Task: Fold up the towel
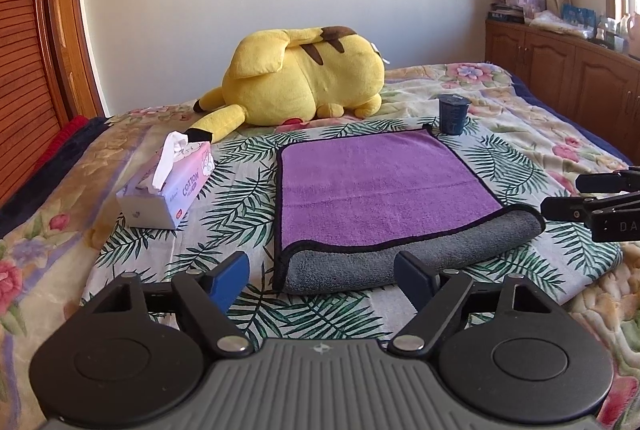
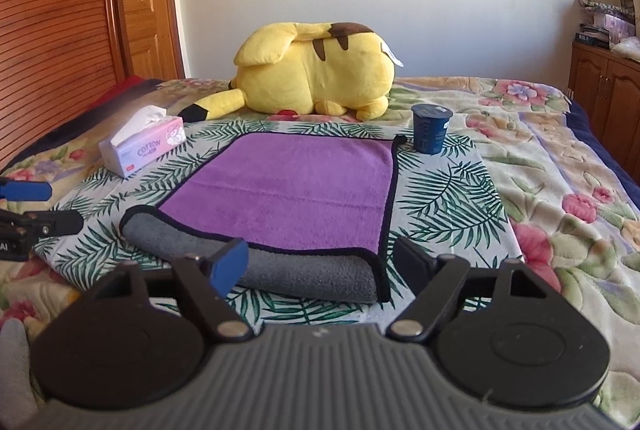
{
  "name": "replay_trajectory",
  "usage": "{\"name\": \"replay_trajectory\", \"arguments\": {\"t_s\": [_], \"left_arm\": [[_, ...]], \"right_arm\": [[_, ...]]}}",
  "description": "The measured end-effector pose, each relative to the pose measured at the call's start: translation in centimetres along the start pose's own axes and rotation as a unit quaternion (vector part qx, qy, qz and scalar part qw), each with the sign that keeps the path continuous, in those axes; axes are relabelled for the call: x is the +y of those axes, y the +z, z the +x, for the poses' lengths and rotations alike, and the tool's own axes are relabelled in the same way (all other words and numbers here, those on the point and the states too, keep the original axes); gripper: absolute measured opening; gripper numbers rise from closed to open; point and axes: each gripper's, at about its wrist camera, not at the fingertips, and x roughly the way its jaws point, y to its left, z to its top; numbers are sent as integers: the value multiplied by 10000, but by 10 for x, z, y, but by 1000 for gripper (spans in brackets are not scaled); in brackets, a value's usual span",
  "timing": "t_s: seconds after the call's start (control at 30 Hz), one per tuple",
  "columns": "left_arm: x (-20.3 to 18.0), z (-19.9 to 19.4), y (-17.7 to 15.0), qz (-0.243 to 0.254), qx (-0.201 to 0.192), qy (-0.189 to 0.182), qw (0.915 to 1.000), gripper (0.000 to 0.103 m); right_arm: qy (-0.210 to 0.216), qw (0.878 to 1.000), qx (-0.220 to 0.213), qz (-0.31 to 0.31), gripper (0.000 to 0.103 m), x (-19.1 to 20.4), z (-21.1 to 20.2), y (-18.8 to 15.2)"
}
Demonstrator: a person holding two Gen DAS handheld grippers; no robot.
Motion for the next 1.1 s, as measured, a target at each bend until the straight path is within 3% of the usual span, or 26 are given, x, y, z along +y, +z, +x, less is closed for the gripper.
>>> {"name": "replay_trajectory", "arguments": {"t_s": [0.67, 0.9, 1.1], "left_arm": [[21, 58, 6, -49, 402, -73, 9992, 59], [26, 77, 6, -47, 515, -99, 9986, 54], [31, 92, 6, -59, 612, -112, 9980, 51]], "right_arm": [[-58, 9992, 320, 223, 75, -29, 47, 6], [-58, 9977, 590, 324, 75, -40, 63, 1], [13, 9956, 857, 369, 68, -43, 72, -2]]}}
